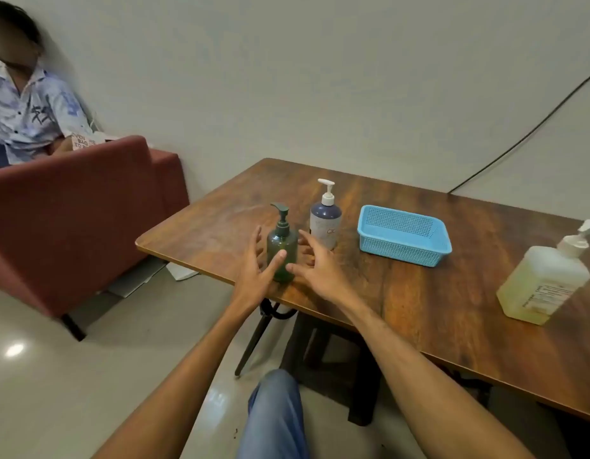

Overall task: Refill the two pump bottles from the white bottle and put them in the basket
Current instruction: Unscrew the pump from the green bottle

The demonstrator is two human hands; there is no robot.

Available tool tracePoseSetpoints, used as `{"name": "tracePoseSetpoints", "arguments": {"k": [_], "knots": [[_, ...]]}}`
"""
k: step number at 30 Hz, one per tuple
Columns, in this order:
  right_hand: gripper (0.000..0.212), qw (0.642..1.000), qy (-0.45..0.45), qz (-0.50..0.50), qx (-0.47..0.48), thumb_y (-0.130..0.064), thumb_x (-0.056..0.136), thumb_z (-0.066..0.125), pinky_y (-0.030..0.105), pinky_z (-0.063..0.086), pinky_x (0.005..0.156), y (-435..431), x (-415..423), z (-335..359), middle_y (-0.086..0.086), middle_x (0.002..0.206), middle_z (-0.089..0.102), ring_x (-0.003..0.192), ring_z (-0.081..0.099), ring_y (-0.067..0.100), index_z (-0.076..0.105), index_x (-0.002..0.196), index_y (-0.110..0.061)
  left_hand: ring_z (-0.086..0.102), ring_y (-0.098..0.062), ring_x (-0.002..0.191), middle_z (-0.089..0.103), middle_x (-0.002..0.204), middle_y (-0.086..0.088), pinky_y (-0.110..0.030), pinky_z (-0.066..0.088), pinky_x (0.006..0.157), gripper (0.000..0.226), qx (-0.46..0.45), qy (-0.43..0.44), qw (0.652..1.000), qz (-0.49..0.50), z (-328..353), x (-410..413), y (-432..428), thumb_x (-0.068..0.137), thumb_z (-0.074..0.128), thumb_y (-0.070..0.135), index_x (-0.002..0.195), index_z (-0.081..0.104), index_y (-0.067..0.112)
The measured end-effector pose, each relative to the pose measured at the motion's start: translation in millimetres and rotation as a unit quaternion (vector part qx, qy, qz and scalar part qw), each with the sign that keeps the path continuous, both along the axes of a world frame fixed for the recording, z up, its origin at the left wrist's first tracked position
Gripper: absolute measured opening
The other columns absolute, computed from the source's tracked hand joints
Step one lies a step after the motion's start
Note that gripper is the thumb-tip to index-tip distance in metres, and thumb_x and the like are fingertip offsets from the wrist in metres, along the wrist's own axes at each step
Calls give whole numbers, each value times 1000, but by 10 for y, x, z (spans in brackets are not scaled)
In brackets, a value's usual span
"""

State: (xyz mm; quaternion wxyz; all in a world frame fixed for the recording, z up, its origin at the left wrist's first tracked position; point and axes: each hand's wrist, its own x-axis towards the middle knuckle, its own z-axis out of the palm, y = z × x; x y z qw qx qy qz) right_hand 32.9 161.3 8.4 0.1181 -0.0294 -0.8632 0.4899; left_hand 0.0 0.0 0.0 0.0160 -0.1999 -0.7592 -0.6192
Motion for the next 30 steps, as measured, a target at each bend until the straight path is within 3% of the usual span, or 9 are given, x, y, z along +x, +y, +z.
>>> {"name": "tracePoseSetpoints", "arguments": {"k": [3, 8, 10, 12, 14, 17, 22, 30], "knots": [[72, 999, -4, 38, -37, -27, 90, 73, 45, 47, 108, -53, -45, 17, -3, 147, 50, 132, 51, 15, 36, 151, -31, 48, -13, 137, 46, 153, 2, -42, 44, 113, 77, -18, 12, 999, -47, 16, -83, 18, 89, 62, 50, 154, 30, 27], [63, 997, 13, 30, -70, -15, 91, 71, 32, 51, 103, 28, -17, 72, -7, 136, 55, 124, 55, 13, 42, 146, -26, 61, -6, 120, 62, 134, 2, -30, 53, 100, 57, 11, 40, 998, -41, 28, -105, 96, 93, 69, 25, 145, 47, 17], [64, 997, 14, 25, -68, -16, 91, 71, 32, 51, 102, 133, 49, 98, -6, 138, 56, 123, 56, 10, 42, 147, -29, 64, -6, 115, 64, 130, 2, -24, 55, 93, 57, 20, 58, 997, -37, 45, -82, 185, 91, 72, 23, 142, 49, 14], [63, 998, 26, 9, -59, -15, 90, 72, 29, 51, 100, 279, 162, 130, -8, 135, 58, 123, 56, 10, 45, 144, -31, 66, -10, 113, 65, 128, 0, -27, 56, 91, 60, 27, 72, 996, -43, 79, -25, 331, 88, 76, 27, 140, 51, 13], [61, 998, 42, -9, -51, -12, 89, 73, 19, 51, 94, 439, 305, 169, -12, 130, 59, 120, 56, 5, 47, 141, -31, 66, -12, 113, 66, 127, 0, -30, 58, 90, 61, 32, 72, 996, -52, 83, 43, 500, 85, 78, 28, 139, 52, 14], [64, 997, 44, -36, -61, -9, 88, 73, 11, 48, 89, 726, 549, 184, -16, 130, 56, 120, 55, 2, 46, 142, -31, 66, -6, 111, 66, 125, 6, -22, 57, 88, 58, 40, 63, 994, -85, 106, 217, 802, 86, 78, 22, 138, 53, 16], [67, 993, 38, -76, -80, -6, 87, 74, 34, 52, 102, 1130, 937, 92, -9, 137, 58, 126, 57, 9, 46, 145, -25, 63, 3, 110, 64, 123, 11, -14, 53, 84, 62, 34, 41, 990, -130, 79, 496, 1228, 84, 79, 26, 139, 51, 16], [69, 990, 20, -99, -95, -8, 86, 75, 44, 51, 105, 1439, 1227, -123, -10, 137, 60, 126, 58, 9, 46, 144, -32, 63, 3, 111, 65, 127, 7, -14, 53, 87, 68, 14, 58, 986, -158, -60, 728, 1534, 83, 79, 32, 143, 49, 20]]}}
